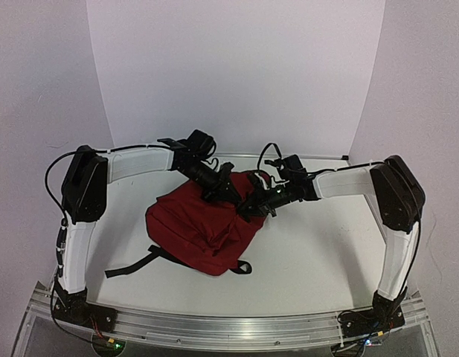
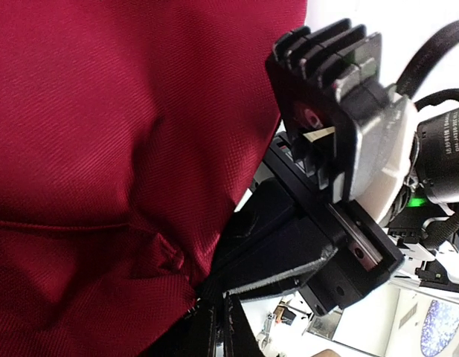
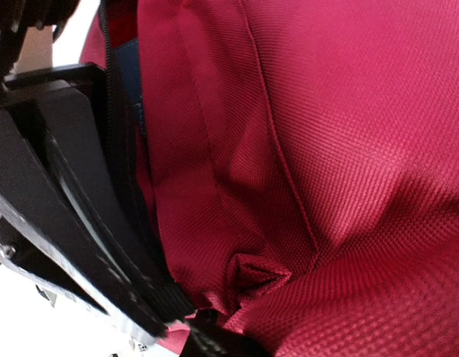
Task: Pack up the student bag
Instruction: Zip the student bag at the center of the board.
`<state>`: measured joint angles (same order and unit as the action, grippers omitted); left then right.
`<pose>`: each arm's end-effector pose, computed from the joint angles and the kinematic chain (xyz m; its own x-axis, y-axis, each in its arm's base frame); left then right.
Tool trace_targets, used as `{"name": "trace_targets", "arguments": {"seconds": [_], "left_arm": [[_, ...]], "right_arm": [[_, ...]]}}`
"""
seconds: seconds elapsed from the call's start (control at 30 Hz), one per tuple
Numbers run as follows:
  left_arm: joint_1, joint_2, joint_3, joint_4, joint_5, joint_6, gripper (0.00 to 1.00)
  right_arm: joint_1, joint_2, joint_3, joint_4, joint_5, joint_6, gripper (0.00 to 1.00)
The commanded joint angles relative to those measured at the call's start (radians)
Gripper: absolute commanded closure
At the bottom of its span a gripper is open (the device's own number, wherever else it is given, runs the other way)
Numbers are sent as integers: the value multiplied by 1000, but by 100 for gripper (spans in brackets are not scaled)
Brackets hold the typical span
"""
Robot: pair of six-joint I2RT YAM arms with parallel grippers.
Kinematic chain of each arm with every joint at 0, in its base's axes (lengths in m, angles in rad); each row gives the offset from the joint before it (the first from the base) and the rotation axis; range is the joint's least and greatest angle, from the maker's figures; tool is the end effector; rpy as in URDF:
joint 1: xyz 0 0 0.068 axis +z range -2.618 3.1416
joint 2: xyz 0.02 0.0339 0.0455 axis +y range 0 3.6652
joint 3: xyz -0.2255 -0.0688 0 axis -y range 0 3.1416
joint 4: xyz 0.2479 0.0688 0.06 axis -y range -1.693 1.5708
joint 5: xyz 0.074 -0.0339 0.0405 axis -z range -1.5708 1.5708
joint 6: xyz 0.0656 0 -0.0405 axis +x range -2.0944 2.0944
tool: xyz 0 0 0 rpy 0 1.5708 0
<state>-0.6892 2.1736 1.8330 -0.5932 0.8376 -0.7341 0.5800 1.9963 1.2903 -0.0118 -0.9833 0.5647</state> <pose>0.3330 -0.3376 0.1782 -0.9742 0.2218 -0.0414 0.1536 0.5173 -0.8419 0.3246 0.2779 0.1311 -0.9080 -0.2403 -0.3433 -0.4052 0.2943 0.8656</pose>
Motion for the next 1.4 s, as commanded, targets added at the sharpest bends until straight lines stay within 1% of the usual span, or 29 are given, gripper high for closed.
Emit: {"name": "trace_targets", "arguments": {"seconds": [0.0, 0.1, 0.2, 0.43, 0.6, 0.77, 0.83, 0.93, 0.97, 1.07, 1.1, 1.17, 1.2, 1.23, 1.3, 1.37], "left_arm": [[53, -88, -31, -61, -63, 42, 100], [79, -105, -23, -146, -113, 81, 100], [110, -105, -12, -225, -160, 107, 100], [148, -93, 34, -340, -240, 161, 100], [176, -114, 12, -343, -237, 172, 100], [180, -114, 27, -339, -197, 186, 100], [180, -113, 27, -319, -160, 188, 100], [160, -99, 50, -275, -85, 190, 100], [144, -92, 61, -264, -64, 193, 100], [101, -56, 82, -241, -23, 180, 100], [90, -47, 75, -223, -11, 169, 100], [71, -37, 56, -174, 0, 145, 100], [65, -32, 50, -149, 6, 129, 100], [62, -29, 46, -121, 12, 111, 100], [58, -17, 50, -92, 17, 92, 100], [55, -3, 67, -84, 19, 86, 100]], "right_arm": [[2, -59, -30, -35, 89, -58, 100], [-12, -81, -35, -137, 167, -131, 100], [-28, -94, -48, -186, 228, -169, 100], [-68, -110, -37, -293, 288, -273, 100], [-151, -109, -36, -415, 348, -406, 100], [-177, -122, -42, -456, 412, -476, 100], [-177, -127, -35, -462, 393, -485, 100], [-176, -135, 8, -482, 231, -504, 100], [-175, -142, 27, -488, 187, -499, 95], [-168, -170, 73, -486, 79, -455, 51], [-160, -173, 91, -483, 66, -432, 40], [-140, -156, 120, -479, 50, -384, 25], [-135, -139, 128, -475, 41, -359, 21], [-127, -118, 135, -471, 34, -341, 20], [-111, -90, 144, -455, 24, -318, 21], [-90, -61, 150, -421, 5, -281, 24]]}}
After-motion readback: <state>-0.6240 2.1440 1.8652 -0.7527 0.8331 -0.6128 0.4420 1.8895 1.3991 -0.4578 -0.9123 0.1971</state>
